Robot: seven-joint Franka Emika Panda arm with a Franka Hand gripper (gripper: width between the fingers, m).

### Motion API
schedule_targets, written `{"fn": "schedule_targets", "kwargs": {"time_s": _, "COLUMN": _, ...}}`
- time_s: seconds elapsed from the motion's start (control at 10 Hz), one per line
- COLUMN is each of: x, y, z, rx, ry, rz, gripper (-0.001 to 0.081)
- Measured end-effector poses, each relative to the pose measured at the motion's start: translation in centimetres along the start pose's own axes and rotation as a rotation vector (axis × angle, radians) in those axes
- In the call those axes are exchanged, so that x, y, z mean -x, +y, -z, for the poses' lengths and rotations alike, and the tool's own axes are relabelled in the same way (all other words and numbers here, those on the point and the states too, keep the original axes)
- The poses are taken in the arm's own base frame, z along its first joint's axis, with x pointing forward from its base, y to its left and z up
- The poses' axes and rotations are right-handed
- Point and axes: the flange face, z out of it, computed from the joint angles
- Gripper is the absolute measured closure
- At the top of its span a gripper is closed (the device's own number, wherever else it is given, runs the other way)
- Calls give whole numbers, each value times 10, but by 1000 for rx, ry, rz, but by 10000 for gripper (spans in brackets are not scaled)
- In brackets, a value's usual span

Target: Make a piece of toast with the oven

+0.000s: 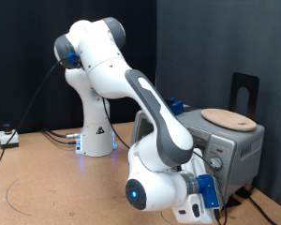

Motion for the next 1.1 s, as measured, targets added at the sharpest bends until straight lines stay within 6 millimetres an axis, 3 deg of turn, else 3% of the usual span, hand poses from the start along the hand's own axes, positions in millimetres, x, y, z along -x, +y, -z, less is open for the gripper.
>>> {"fn": "schedule_targets", "kwargs": {"time_s": 0.4, "x": -6, "y": 1, "z": 9, "rx": 19, "ry": 48, "rz": -6, "gripper": 672}}
{"fn": "schedule_targets", "kwargs": {"time_s": 0.6, "x": -9, "y": 0, "z": 16, "rx": 23, "ry": 62, "rz": -17, "gripper": 305}}
{"fn": "schedule_targets", "kwargs": {"time_s": 0.7, "x": -10, "y": 0, "z": 19, "rx": 22, "ry": 66, "rz": -30, "gripper": 305}}
{"fn": "schedule_targets", "kwargs": {"time_s": 0.8, "x": -8, "y": -1, "z": 23, "rx": 8, "ry": 58, "rz": -61, "gripper": 170}}
{"fn": "schedule_targets", "kwargs": {"time_s": 0.9, "x": -4, "y": -2, "z": 28, "rx": -21, "ry": 33, "rz": -101, "gripper": 170}}
{"fn": "schedule_targets", "kwargs": {"time_s": 1.0, "x": 4, "y": -2, "z": 36, "rx": -50, "ry": -12, "rz": -149, "gripper": 29}}
{"fn": "schedule_targets", "kwargs": {"time_s": 1.1, "x": 13, "y": 0, "z": 47, "rx": -66, "ry": -50, "rz": -194, "gripper": 6}}
